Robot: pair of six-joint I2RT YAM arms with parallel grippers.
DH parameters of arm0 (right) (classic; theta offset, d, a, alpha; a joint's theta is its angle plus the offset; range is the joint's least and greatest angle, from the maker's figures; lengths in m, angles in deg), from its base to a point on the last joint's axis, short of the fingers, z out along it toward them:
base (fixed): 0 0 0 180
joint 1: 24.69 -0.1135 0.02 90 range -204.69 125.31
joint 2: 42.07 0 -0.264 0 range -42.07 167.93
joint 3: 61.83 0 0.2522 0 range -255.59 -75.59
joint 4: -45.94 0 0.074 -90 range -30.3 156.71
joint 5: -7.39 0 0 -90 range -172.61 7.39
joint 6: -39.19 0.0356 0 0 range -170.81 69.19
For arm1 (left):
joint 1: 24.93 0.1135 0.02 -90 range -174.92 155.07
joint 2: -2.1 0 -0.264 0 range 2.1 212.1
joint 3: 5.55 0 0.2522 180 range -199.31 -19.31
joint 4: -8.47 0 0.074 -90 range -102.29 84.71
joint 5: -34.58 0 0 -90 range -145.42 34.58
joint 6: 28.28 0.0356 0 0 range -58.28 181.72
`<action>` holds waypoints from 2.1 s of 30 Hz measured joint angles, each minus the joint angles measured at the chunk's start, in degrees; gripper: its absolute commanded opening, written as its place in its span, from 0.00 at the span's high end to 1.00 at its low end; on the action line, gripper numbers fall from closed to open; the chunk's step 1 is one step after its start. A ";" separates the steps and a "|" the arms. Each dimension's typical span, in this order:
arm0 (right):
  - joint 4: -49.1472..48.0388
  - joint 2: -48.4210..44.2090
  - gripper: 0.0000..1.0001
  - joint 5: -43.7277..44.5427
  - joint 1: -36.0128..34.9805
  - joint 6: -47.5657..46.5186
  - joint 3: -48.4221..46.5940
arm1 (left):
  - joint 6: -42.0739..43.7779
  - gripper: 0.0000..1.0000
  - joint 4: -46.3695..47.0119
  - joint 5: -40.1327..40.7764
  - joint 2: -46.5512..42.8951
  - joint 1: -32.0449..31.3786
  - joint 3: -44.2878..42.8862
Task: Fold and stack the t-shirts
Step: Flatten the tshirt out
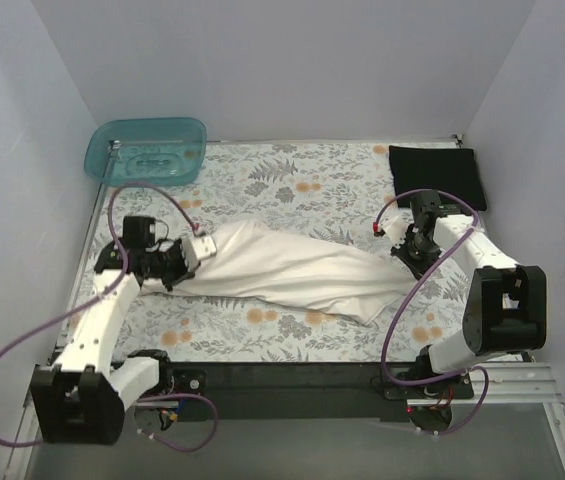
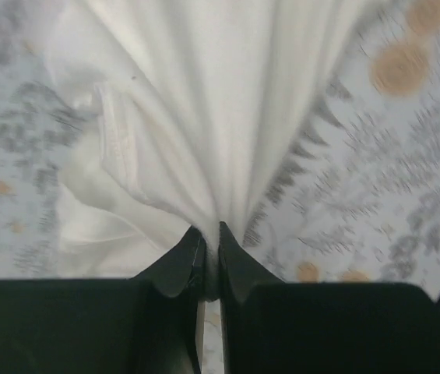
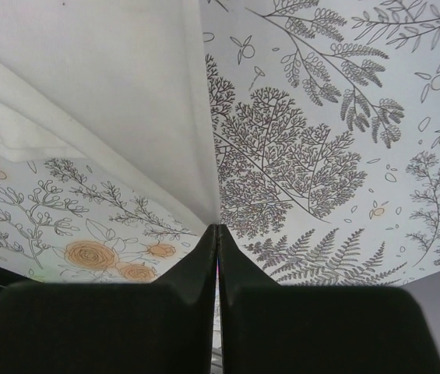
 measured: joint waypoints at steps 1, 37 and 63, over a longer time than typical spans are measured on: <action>-0.02 0.00 0.99 0.00 0.13 -0.11 0.55 | 4.39 0.92 -3.10 0.92 -5.44 -0.48 6.12; 0.31 1.27 0.99 -3.45 0.28 0.72 1.90 | -47.76 0.84 -4.33 -14.16 53.72 -7.08 -37.92; 0.26 1.27 0.99 -3.43 0.28 0.81 1.38 | -50.23 1.00 -6.64 -5.33 52.52 -11.82 -37.35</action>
